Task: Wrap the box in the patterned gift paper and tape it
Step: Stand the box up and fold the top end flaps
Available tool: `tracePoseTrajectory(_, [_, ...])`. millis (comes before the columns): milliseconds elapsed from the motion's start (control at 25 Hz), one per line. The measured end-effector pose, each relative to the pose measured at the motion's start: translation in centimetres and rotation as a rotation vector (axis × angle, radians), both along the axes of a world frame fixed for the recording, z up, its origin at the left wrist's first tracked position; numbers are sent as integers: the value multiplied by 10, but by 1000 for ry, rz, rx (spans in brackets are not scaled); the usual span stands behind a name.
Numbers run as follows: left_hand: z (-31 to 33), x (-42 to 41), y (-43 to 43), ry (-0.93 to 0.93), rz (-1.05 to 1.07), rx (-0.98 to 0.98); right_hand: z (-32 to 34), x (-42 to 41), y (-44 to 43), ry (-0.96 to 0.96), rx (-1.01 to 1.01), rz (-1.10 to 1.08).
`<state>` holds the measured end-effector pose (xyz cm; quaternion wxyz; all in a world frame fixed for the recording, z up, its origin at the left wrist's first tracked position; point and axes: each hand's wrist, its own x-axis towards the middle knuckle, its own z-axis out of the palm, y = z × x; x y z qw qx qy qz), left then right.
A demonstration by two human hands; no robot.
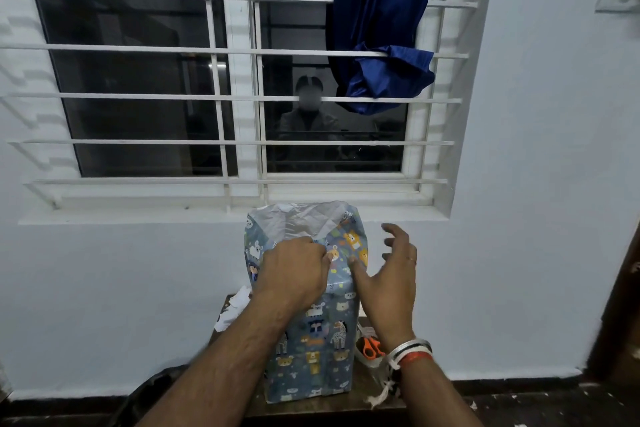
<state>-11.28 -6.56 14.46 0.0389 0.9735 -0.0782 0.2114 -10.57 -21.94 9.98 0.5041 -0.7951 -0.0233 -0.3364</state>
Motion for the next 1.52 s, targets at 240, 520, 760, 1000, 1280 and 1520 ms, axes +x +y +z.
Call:
tracePoseTrajectory(240, [-5, 10, 4, 13, 4, -38, -7, 17, 4, 185, 162, 211])
tracePoseTrajectory(520, [-6, 10, 5, 46, -87, -59, -6, 17, 7, 132, 96, 80])
tracePoseTrajectory(760, [-3, 14, 7, 124, -115, -49, 8, 29, 2, 143, -26, -47])
tracePoseTrajectory(1000, [-1, 20, 5, 183, -116, -68, 10, 29, 6, 104, -98, 9])
tracePoseTrajectory(1280, [-2, 24, 8, 215, -102, -164, -14, 13, 13, 60, -41, 85])
tracePoseTrajectory(1520, [-1, 16, 2, 230, -82, -184, -20, 3, 11, 89, -158, 157])
